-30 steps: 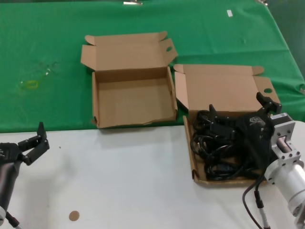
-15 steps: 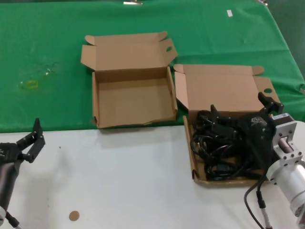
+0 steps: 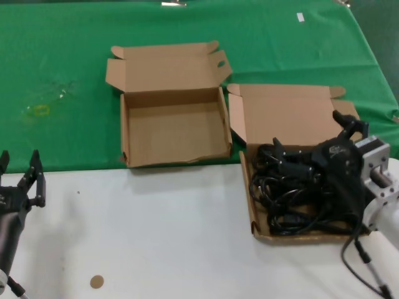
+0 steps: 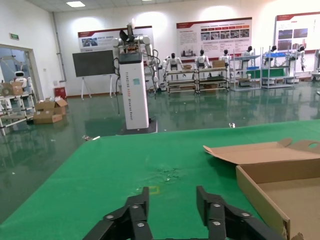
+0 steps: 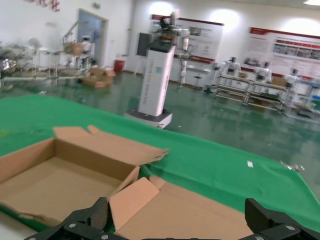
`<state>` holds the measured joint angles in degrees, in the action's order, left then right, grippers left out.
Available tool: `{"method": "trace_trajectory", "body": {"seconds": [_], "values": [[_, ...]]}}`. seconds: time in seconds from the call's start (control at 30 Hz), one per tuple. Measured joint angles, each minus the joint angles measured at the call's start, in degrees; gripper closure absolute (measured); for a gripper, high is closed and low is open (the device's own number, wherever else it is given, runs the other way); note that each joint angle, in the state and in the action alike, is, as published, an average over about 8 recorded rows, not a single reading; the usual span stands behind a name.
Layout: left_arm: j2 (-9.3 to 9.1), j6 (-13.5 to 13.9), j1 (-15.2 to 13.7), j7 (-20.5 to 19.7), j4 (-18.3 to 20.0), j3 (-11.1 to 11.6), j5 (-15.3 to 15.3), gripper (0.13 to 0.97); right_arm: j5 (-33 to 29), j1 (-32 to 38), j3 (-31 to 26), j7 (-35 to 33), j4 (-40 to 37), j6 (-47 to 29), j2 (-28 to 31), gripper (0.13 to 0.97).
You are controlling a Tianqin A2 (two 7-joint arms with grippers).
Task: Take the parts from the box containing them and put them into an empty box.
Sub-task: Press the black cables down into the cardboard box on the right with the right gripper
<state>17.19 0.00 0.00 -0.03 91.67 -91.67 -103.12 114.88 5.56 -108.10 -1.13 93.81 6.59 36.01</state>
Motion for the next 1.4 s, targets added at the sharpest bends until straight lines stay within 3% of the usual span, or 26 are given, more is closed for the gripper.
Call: {"method": "trace_trajectory", "body": {"seconds": [0.23,0.37,0.53,0.63,0.93,1.4], "values": [[0.0,0.0,0.0,0.0,0.0,0.0,0.0,0.765,11.1,6.4,-12.4,-2.8,3.3,2.9,14.5,0.129],[0.0,0.0,0.0,0.0,0.0,0.0,0.0,0.813,14.8,11.0,-19.2,-2.8,4.2,1.2,21.2,0.129],[0.0,0.0,0.0,0.0,0.0,0.0,0.0,0.894,13.8,16.6,-25.8,-0.9,2.5,-4.1,26.7,0.129],[0.0,0.0,0.0,0.0,0.0,0.0,0.0,0.894,10.4,19.0,-27.8,1.1,0.5,-8.5,28.3,0.129],[0.0,0.0,0.0,0.0,0.0,0.0,0.0,0.95,-2.0,22.2,-26.2,5.0,-5.4,-23.7,28.5,0.129],[0.0,0.0,0.0,0.0,0.0,0.0,0.0,0.953,-14.5,26.1,-18.8,1.2,-16.6,-41.3,20.5,0.146]]}}
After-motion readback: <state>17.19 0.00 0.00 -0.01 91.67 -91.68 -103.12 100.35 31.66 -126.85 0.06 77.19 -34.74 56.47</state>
